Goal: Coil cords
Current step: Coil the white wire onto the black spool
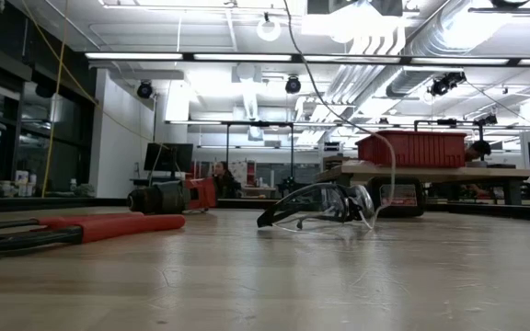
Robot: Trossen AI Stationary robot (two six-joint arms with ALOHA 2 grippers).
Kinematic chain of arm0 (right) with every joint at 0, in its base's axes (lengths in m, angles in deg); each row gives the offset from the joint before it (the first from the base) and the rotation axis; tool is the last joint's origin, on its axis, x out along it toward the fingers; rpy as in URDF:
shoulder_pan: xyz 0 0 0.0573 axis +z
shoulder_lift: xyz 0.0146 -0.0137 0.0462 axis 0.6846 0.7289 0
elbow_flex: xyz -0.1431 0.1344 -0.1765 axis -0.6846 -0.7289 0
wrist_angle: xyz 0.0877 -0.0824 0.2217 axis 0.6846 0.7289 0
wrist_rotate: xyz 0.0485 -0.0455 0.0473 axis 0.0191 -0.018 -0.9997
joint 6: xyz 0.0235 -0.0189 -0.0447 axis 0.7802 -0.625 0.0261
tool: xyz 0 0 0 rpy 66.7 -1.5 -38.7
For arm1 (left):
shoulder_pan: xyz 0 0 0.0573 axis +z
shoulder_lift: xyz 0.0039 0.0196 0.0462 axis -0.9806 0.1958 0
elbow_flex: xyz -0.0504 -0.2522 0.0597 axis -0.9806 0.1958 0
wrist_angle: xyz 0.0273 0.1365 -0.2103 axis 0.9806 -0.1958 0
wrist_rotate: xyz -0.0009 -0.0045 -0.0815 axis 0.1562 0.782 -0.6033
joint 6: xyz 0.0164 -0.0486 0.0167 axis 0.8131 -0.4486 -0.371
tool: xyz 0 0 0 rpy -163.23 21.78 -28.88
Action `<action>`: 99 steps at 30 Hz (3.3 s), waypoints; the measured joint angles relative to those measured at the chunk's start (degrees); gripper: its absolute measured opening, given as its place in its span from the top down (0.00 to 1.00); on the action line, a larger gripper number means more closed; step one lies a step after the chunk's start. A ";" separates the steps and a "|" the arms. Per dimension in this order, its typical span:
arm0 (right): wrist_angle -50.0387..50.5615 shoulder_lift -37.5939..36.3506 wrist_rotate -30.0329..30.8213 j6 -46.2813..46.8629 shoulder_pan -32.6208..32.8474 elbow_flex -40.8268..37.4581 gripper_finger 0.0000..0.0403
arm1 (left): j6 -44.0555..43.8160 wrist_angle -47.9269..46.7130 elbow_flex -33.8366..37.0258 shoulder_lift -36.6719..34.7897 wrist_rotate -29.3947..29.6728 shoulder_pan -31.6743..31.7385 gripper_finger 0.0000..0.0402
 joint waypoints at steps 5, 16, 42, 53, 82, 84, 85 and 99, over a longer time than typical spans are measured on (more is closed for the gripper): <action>-2.35 -0.15 -0.62 0.78 -0.04 0.03 1.00 | 5.51 0.56 -1.89 -0.26 1.27 1.08 1.00; -4.08 -0.34 -2.79 4.74 -0.06 0.05 1.00 | 15.30 -1.58 -3.92 -2.31 -0.32 6.59 1.00; 2.42 0.15 11.01 6.07 -0.19 -0.08 0.63 | 41.82 -8.42 -4.12 -7.68 8.35 10.07 1.00; 1.91 1.00 12.49 5.47 -0.44 -0.06 0.63 | 43.93 -8.32 -4.07 -8.53 10.85 9.80 1.00; -3.91 1.43 23.43 3.75 3.71 0.01 0.77 | 44.90 -6.07 -4.03 -8.53 12.05 9.84 1.00; -2.62 1.43 26.42 2.60 4.65 0.01 0.76 | 44.91 -5.84 -4.03 -8.53 12.05 9.84 1.00; -1.77 1.43 28.33 2.23 4.93 0.01 0.75 | 44.91 -5.77 -4.03 -8.53 12.09 9.84 1.00; -1.70 2.62 29.48 6.76 2.15 0.03 0.57 | 45.04 -5.83 -4.01 -8.53 12.82 9.84 1.00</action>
